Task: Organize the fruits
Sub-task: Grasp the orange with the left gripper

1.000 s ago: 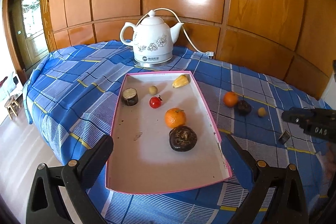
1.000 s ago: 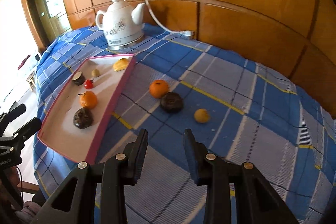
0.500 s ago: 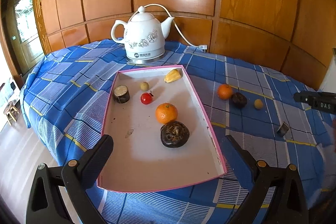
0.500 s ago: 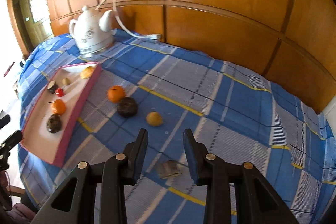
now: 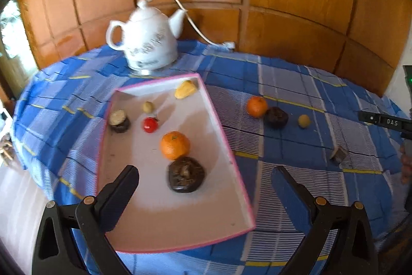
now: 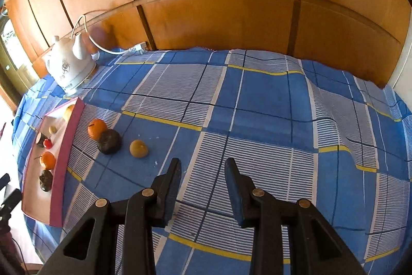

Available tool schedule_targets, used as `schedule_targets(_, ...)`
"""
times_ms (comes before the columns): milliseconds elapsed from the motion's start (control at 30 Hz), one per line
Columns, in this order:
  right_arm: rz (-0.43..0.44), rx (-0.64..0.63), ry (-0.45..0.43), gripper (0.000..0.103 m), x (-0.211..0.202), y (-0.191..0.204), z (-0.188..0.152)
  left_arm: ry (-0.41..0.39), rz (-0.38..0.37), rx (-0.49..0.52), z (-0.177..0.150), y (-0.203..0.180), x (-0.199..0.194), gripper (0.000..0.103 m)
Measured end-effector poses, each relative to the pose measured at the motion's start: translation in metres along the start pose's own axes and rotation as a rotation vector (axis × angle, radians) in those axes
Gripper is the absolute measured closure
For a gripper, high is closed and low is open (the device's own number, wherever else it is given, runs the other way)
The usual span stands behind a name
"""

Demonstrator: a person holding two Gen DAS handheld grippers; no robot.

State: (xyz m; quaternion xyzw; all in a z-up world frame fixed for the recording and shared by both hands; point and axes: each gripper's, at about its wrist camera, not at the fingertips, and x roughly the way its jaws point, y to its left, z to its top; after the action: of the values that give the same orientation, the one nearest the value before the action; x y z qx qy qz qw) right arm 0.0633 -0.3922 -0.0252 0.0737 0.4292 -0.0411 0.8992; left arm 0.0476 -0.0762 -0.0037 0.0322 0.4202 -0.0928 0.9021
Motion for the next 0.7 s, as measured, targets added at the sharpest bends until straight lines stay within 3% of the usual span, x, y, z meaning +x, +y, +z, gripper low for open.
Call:
schedule_targets(167,0.018,-0.009,0.005,0.068,0.0,0.005,0.0,0.085,-0.101,-0.012,0.015,-0.01,0.021,0.015)
schedule_targets(267,0.018,-0.018,0.009,0.068,0.0,0.007,0.0,0.087,-0.128,-0.001,0.023,-0.017,0.03,0.027)
schedule_targets(433,0.018,-0.02,0.005,0.068,0.0,0.008,0.001,0.087,-0.12,0.031,0.04,-0.026,0.044,0.033)
schedule_targets(700,0.023,-0.038,0.018,0.068,0.003,0.013,0.001,0.198,-0.205,-0.002,0.076,-0.042,0.089,0.05)
